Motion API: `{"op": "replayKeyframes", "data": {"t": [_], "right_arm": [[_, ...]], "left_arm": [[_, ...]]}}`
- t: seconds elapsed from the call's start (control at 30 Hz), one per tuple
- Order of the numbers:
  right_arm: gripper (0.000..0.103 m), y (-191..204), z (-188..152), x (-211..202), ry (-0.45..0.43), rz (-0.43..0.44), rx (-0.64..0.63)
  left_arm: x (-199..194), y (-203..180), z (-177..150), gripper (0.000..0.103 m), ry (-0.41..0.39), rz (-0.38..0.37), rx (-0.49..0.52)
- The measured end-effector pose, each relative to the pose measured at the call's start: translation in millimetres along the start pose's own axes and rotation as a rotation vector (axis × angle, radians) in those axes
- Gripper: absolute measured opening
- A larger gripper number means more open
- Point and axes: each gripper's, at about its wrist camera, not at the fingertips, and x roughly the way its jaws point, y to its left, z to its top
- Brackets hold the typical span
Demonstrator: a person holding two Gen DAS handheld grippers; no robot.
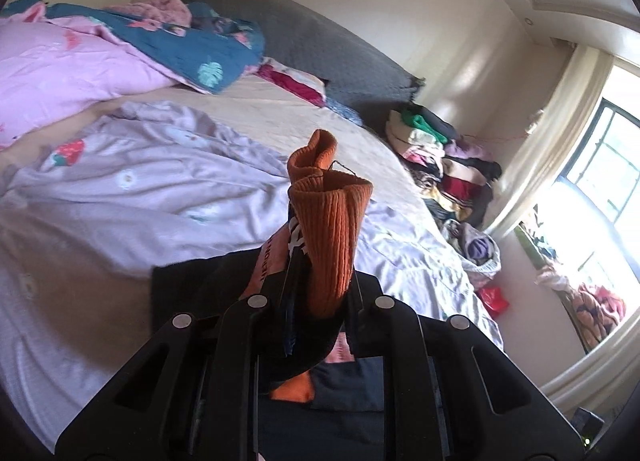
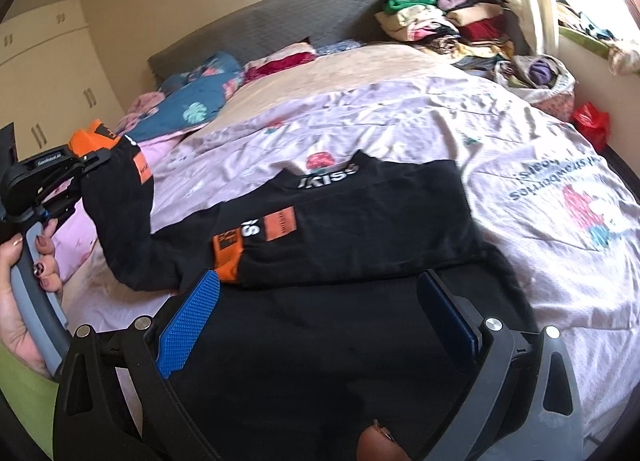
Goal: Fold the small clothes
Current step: 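Carry the sleeve across the shirt body and open the left gripper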
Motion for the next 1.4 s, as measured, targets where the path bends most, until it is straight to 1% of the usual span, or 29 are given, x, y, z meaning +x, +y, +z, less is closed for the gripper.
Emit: {"op": "replayKeyframes", "data": {"t": [0.13,0.27,0.47,0.63,0.77,1.07,1.13,1.17,1.27,1.33,1.4], "right_arm": [[0.098,-20,1,-2,0.0,-0.004,0.071],[0.098,-35,0,-5,-0.002,-0.018,0.113],[0.098,-56,-3,-10,-0.004,-0.052,0.163],[0.098,-72,-5,-11,-0.006,-0.073,0.199],[0.098,-81,-8,-9,0.001,-0.088,0.233],[0.098,-93,-9,0,0.019,-0.129,0.271],[0.098,-96,-9,3,0.028,-0.145,0.282],[0.098,-98,-10,4,0.032,-0.146,0.289],[0.098,-101,-11,13,0.056,-0.14,0.307],[0.098,-100,-12,19,0.073,-0.13,0.311],[0.098,-98,-13,25,0.088,-0.123,0.311]], "left_arm": [[10,-19,-9,0.011,0.023,-0.04,0.016],[23,-37,-22,0.011,0.054,-0.075,0.043],[46,-57,-49,0.011,0.116,-0.136,0.073],[66,-76,-74,0.011,0.177,-0.17,0.128],[79,-81,-93,0.011,0.229,-0.191,0.157],[106,-82,-132,0.011,0.376,-0.234,0.188],[109,-81,-138,0.011,0.398,-0.244,0.188],[110,-80,-140,0.013,0.412,-0.252,0.186],[113,-76,-146,0.033,0.462,-0.28,0.178],[113,-74,-147,0.042,0.48,-0.292,0.181],[111,-70,-145,0.053,0.487,-0.299,0.176]]}}
